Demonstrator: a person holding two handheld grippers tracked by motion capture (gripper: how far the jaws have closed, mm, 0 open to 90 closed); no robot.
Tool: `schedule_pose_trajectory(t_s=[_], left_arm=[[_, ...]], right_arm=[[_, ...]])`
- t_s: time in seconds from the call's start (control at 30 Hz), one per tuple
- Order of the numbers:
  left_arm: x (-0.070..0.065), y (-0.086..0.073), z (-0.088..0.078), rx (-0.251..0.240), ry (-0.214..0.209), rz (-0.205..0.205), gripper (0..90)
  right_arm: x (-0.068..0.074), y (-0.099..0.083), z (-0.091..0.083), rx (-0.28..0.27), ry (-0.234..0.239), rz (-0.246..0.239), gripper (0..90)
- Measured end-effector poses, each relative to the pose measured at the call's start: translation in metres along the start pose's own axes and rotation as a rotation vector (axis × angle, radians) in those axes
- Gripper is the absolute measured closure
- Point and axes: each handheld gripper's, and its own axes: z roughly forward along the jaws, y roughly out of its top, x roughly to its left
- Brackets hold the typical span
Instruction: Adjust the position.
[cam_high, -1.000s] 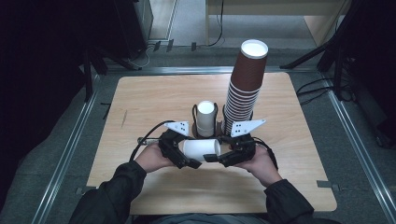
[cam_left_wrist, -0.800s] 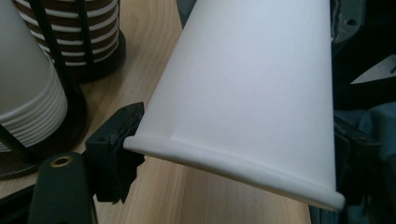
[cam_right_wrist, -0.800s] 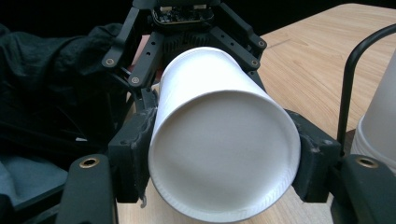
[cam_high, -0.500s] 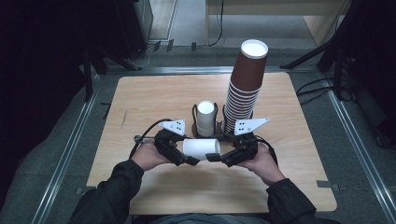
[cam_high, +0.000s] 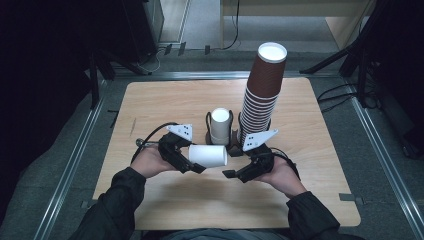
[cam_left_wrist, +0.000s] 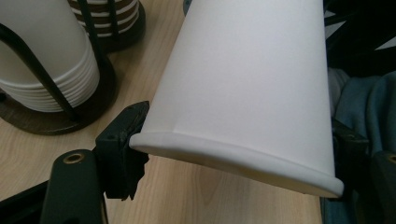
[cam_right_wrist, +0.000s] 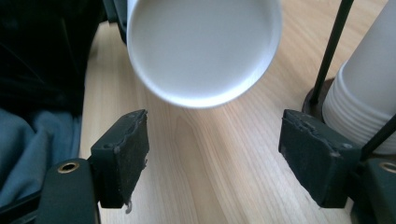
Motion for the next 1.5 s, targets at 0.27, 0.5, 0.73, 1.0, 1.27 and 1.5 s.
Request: schedule_pose_trajectory(t_s=[0.27, 0.5, 0.73, 1.0, 1.27, 1.5], left_arm=[[-0.002, 0.005, 0.002, 0.076, 0.026, 0.024, 24.5], [-0.003, 0.008, 0.012, 0.174, 0.055, 0.029, 24.4], [-0.002, 0.01, 0.023, 0.246, 0.06, 0.037, 24.4], [-0.002, 0.011, 0.039, 0.323, 0.061, 0.047, 24.5], [-0.007, 0.013, 0.048, 0.339, 0.055, 0.062, 24.4], [-0.012, 0.015, 0.056, 0.356, 0.049, 0.083, 24.4]], right_arm=[[0.0, -0.002, 0.006, 0.06, -0.021, -0.019, 25.0], [0.002, -0.004, 0.01, 0.106, -0.035, -0.036, 24.9], [0.003, -0.004, 0.013, 0.126, -0.042, -0.042, 24.9], [0.006, -0.003, 0.016, 0.143, -0.049, -0.065, 24.8], [0.009, -0.001, 0.024, 0.169, -0.049, -0.09, 24.8], [0.014, -0.001, 0.039, 0.223, -0.052, -0.126, 27.8]])
